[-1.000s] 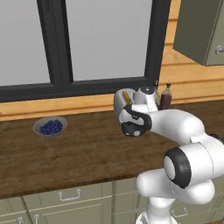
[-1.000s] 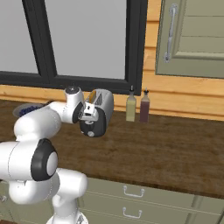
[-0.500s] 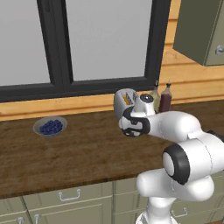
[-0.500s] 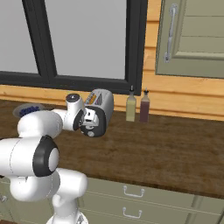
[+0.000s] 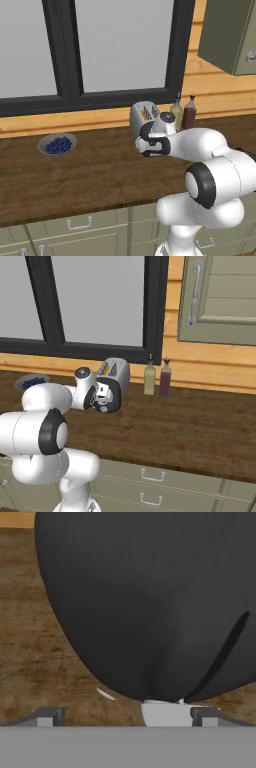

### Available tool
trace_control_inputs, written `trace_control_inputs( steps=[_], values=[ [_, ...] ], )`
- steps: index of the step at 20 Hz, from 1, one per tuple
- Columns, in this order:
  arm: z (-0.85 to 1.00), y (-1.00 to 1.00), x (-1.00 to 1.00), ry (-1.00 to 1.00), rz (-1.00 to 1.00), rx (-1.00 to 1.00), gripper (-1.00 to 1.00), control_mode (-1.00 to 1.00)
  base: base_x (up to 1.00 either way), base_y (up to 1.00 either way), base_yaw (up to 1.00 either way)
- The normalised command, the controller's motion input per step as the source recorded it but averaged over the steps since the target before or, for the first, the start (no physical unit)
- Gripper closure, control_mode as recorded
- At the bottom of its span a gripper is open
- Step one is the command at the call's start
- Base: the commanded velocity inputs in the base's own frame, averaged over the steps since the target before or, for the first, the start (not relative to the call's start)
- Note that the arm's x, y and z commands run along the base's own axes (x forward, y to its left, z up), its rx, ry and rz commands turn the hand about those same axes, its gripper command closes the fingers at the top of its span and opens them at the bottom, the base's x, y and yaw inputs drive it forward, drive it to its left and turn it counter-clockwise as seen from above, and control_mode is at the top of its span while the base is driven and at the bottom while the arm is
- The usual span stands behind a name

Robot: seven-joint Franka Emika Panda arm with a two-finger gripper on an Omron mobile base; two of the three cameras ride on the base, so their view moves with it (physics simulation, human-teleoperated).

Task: Start the toaster. Once the lever pops up, take the bread to the plate on the dining counter.

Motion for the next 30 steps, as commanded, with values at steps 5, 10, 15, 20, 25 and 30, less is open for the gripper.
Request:
trace_control_inputs(
  steps=[5,10,15,20,25,30],
  values=[
    [-0.06,0.00,0.00,-0.01,0.00,0.00,-1.00,-1.00,0.00,0.00,0.00],
    [0.29,0.06,-0.03,-0.18,-0.10,0.00,-1.00,-1.00,0.00,0.00,0.00],
    [0.71,0.03,0.00,-0.03,-0.04,0.00,-1.00,-1.00,0.00,0.00,0.00],
    [0.70,0.00,0.00,-0.02,0.00,0.00,-1.00,-1.00,0.00,0.00,0.00],
    [0.59,0.00,0.03,0.00,0.00,0.00,-1.00,-1.00,0.00,0.00,0.00],
    [0.16,0.00,0.17,-0.02,0.03,0.00,-1.00,-1.00,0.00,0.00,0.00]
  ],
)
